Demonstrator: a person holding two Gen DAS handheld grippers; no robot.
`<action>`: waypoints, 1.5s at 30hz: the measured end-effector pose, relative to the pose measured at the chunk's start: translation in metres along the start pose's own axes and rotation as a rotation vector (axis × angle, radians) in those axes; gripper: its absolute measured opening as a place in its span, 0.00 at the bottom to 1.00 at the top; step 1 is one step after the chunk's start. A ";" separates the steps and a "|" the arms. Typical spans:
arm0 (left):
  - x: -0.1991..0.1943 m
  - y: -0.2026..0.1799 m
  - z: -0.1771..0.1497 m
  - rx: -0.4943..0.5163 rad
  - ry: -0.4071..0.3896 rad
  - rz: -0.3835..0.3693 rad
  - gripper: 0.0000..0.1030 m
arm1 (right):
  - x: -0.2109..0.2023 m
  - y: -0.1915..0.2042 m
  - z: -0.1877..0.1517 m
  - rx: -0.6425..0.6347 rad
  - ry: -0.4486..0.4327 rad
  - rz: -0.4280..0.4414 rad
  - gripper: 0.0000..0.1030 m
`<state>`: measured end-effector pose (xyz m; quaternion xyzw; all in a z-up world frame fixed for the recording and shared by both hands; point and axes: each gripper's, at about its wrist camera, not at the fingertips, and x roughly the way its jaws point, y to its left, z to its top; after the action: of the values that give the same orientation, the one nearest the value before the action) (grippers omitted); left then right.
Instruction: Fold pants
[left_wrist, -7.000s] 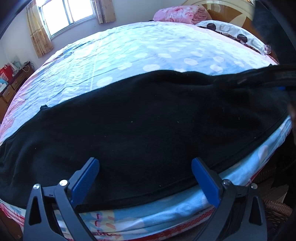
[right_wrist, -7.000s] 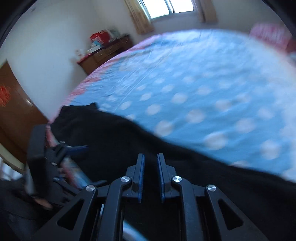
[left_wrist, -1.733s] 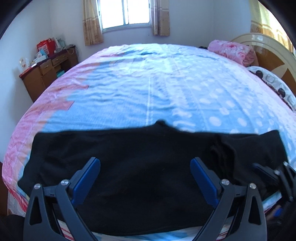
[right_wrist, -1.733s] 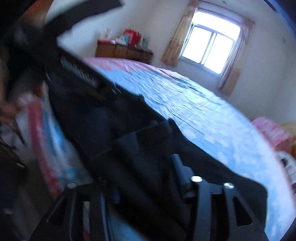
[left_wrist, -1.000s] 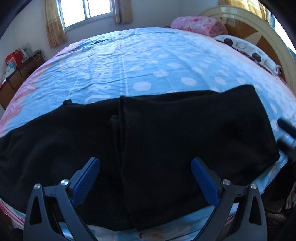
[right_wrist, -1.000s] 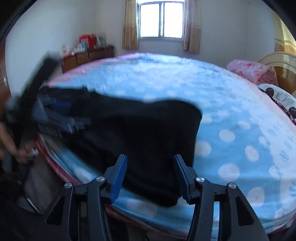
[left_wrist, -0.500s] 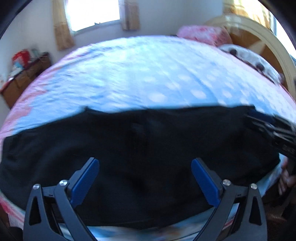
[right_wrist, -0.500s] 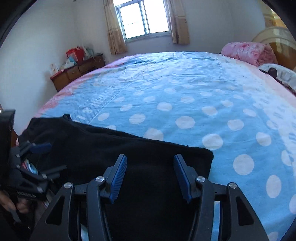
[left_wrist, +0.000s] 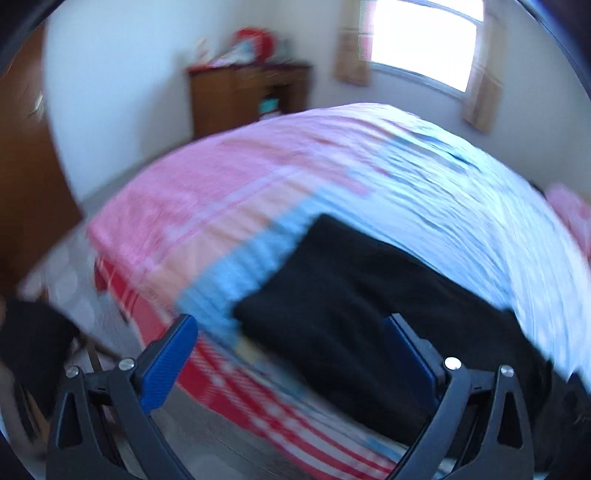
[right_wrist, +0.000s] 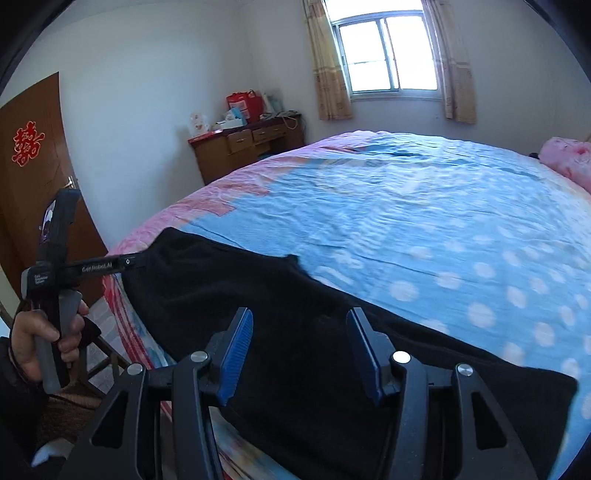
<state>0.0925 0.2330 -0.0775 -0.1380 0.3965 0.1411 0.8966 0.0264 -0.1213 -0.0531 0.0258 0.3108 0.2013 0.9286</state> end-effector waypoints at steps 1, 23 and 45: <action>0.002 0.010 -0.002 -0.039 0.018 -0.013 0.99 | 0.008 0.007 0.002 -0.007 -0.006 0.001 0.53; 0.020 0.023 -0.010 -0.306 -0.050 -0.216 0.89 | 0.063 0.029 -0.040 -0.013 0.056 -0.014 0.57; 0.028 0.020 0.030 -0.051 -0.087 -0.171 0.99 | 0.065 0.027 -0.039 0.000 0.054 0.006 0.60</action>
<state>0.1239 0.2663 -0.0822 -0.1876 0.3402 0.0801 0.9179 0.0408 -0.0739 -0.1168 0.0214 0.3357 0.2045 0.9192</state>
